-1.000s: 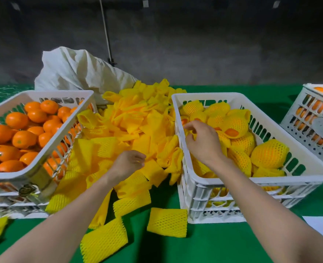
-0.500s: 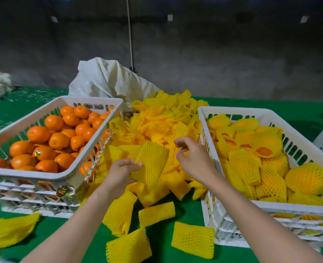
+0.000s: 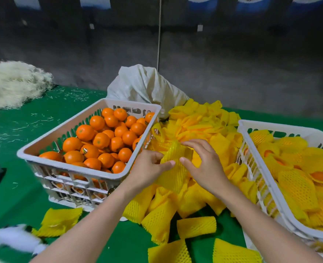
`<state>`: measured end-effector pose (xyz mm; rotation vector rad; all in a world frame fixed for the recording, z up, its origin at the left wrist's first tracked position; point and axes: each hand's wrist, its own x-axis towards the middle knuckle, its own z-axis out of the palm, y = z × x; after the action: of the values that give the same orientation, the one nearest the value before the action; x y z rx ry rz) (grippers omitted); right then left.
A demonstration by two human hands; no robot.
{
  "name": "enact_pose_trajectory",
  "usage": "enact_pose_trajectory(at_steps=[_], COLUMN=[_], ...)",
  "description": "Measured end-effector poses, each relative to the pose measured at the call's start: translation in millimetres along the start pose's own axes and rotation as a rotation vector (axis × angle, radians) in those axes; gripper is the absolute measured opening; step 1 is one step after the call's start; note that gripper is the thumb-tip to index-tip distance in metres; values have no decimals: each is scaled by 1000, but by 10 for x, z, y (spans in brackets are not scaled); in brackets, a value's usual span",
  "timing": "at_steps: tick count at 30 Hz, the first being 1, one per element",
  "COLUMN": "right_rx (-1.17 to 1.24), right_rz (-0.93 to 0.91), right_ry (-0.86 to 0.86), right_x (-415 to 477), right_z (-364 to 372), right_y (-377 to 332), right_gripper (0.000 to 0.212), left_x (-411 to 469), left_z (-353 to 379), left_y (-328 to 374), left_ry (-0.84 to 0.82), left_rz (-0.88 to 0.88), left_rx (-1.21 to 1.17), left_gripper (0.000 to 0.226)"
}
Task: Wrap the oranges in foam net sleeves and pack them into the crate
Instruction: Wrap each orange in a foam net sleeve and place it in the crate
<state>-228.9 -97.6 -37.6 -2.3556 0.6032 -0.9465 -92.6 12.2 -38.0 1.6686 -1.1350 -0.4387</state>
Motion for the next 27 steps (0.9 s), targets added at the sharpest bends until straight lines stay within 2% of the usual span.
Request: enact_pose_trajectory(at_steps=[5,8,10,11,13,14,15,16,17,19,21,24,27], right_rx=[-76,68,116,163,313,391,450,488,492,441,389,320,309], right_rz=[-117,-37,23,39,67,102,156,208,245,260,251,208,197], right_ry=[180,122,64,36,21,27,34,36,32,-21,-100,-112,-101], right_x=[129,301,457,533,673,734,788,835,870,901,869,791,756], right_z=[281,434,561,635,812,916,1031,1154,1277,1515,1690,1788,1769], right_y=[-232,-396,-471,-507,-577,-607,-640,-666,-695,-731,-748,-698,-693], right_gripper=[25,21,17,15,17,16,11,5,4,6,12,16,19], left_x=[26,58,81,106,211,310,434,565,680,798,779,699,707], left_z=[-196,-387,-584,-702,-1002,-1165,-1319,-1474,-1614,-1783,-1808,-1750,-1695], left_y=[-54,-122,-140,-148,-196,-262,-365,-499,-647,-920,-1137,-1236,-1223], left_ry=[156,164,77,-2,-113,-73,8,79,68,-176,-425,-626,-604], left_rz=[25,92,164,187,106,34,-12,-33,-52,-147,-292,-361,-366], left_rx=[198,212,219,145,-182,-280,-272,-109,168,735,1062,1251,1232], left_gripper=[56,47,46,46,45,46,45,39,30,15,23,44,47])
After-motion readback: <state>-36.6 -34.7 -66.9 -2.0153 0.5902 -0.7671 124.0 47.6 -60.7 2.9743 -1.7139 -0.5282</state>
